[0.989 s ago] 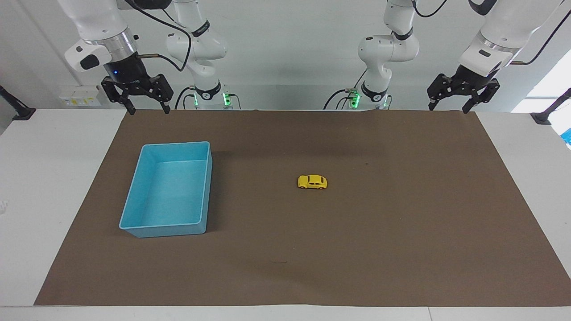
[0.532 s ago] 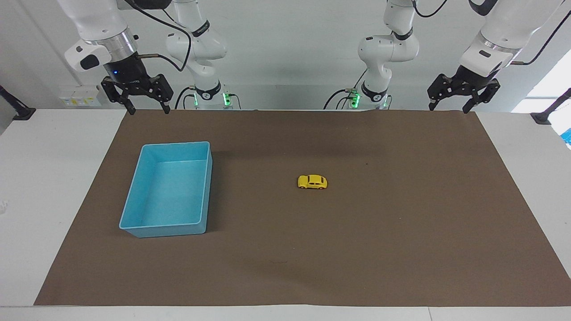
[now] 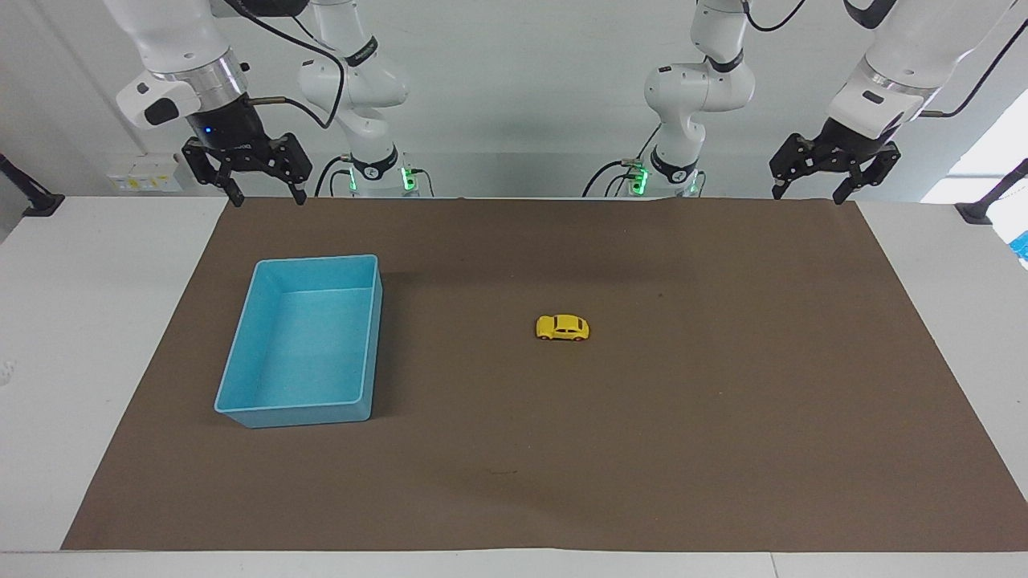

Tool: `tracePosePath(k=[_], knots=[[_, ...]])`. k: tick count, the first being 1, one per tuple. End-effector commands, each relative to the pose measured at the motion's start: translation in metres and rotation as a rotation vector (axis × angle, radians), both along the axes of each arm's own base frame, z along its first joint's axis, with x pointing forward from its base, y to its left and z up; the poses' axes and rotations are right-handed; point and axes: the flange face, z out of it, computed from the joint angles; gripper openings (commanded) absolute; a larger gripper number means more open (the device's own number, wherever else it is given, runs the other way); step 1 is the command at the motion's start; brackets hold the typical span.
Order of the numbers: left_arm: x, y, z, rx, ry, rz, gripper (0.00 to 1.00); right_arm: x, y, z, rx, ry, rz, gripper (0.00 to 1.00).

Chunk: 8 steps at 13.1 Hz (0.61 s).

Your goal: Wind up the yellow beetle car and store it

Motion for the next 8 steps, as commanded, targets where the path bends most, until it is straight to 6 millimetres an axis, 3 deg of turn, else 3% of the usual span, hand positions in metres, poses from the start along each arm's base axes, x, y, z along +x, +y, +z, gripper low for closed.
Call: tracePosePath(k=[1,5,8], knots=[[-0.004,0.002,0.0,0.012,-0.002,0.011,1.0,-0.004,-0.003,0.004,0.012,0.0,-0.002,1.0],[-0.001,-0.004,-0.011,0.019,0.02,0.204,1.0,-0.003,-0.003,0.004,0.012,-0.002,-0.002,1.0],[-0.004,-0.025,-0.023,0.031,0.046,0.4,1.0,-0.004,-0.003,0.005,0.011,-0.003,-0.002,1.0]])
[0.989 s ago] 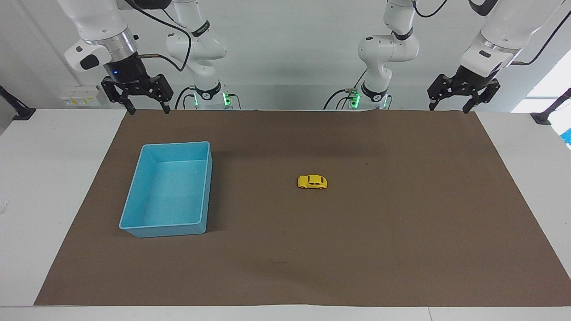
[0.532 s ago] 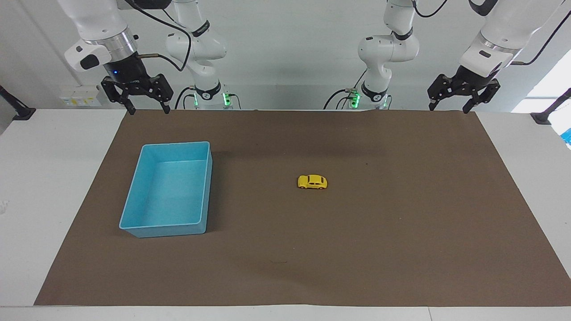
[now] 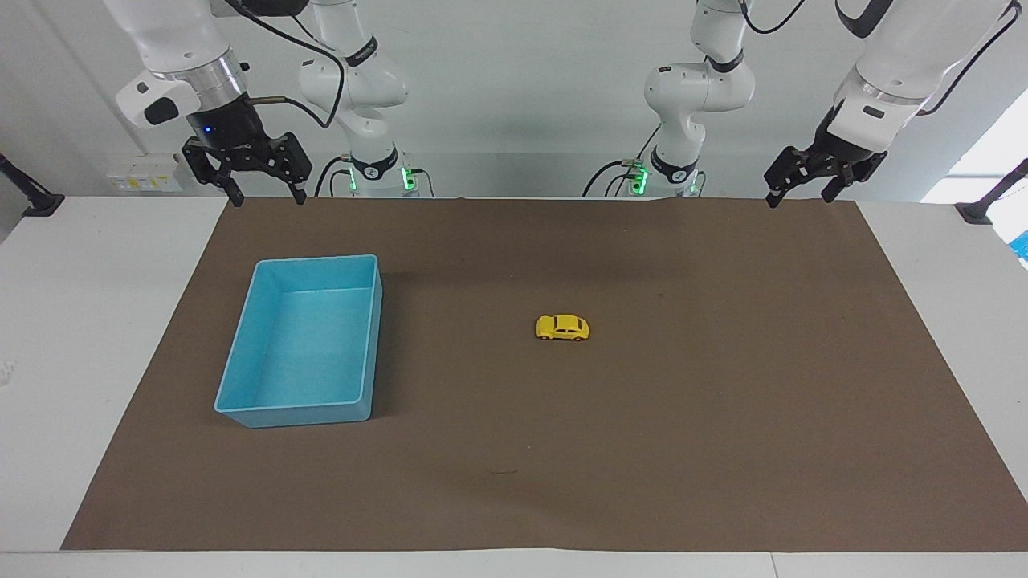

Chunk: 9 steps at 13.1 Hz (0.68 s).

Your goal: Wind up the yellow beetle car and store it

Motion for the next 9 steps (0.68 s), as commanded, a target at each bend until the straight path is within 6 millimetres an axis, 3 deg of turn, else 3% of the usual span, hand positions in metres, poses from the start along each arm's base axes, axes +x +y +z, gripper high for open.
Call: tracePosePath(k=[1,5,9], knots=[[-0.005,-0.021,-0.011,0.018,0.016,0.163,1.0,-0.004,-0.003,0.005,0.012,-0.003,-0.002,1.0],[-0.006,-0.065,-0.04,0.036,0.013,0.522,1.0,-0.004,-0.003,0.005,0.012,-0.004,-0.003,1.0],[-0.004,-0.09,-0.063,0.017,-0.004,0.837,1.0,-0.004,-0.004,0.005,0.013,-0.004,-0.006,1.0]])
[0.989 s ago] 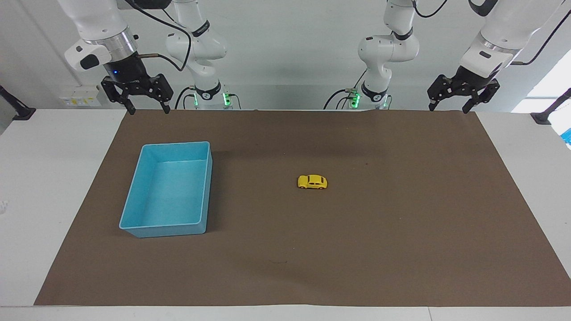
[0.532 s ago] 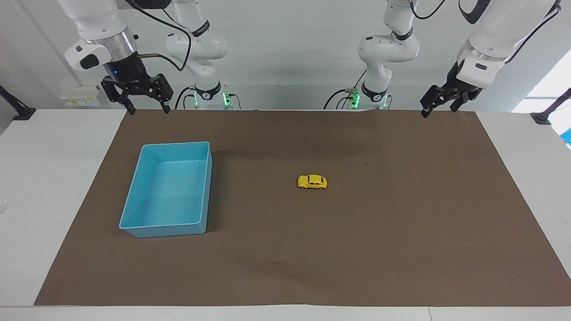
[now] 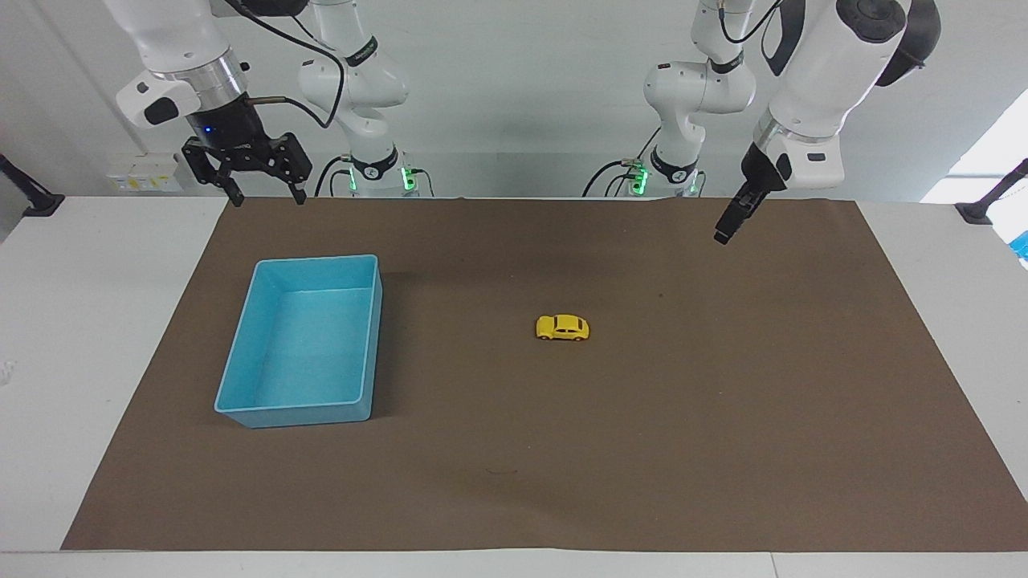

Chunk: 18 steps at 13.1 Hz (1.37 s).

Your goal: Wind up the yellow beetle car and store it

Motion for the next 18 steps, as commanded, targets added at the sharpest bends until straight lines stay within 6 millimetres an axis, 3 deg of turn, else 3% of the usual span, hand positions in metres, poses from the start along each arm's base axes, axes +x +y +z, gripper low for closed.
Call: tracePosePath(k=[1,6,11,14,18], knots=[[-0.002,-0.014,-0.014,-0.019,-0.035,0.163,1.0,-0.004,-0.004,0.005,0.013,-0.004,-0.006,1.0],[-0.003,-0.058,-0.048,-0.045,-0.08,0.36,1.0,-0.003,-0.003,0.004,0.016,-0.004,-0.005,1.0],[0.008,-0.114,-0.104,-0.049,-0.063,0.49,1.0,-0.003,-0.003,0.004,0.017,-0.006,-0.008,1.0],[0.009,-0.159,-0.153,-0.046,-0.05,0.556,1.0,-0.003,-0.003,0.005,0.019,-0.007,-0.007,1.0],[0.009,-0.192,-0.187,-0.057,-0.063,0.628,1.0,-0.003,-0.003,0.004,0.019,-0.005,-0.011,1.0]])
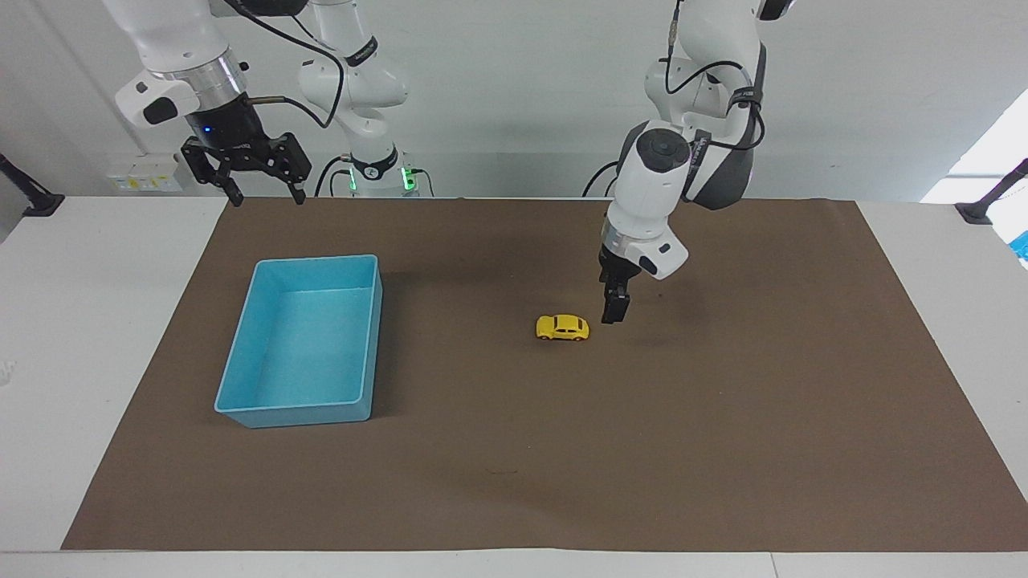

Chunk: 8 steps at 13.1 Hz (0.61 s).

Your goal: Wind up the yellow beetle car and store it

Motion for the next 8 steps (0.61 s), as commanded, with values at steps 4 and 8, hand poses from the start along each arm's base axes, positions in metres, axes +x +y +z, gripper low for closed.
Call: tracePosePath(k=[4,8], knots=[[-0.009,-0.036,-0.035,-0.004,-0.005,0.058,1.0,-0.003,-0.003,0.005,0.019,-0.006,-0.011,1.0],[-0.021,-0.061,-0.078,0.018,0.031,0.051,1.0,-0.003,-0.003,0.004,0.019,-0.005,-0.011,1.0]])
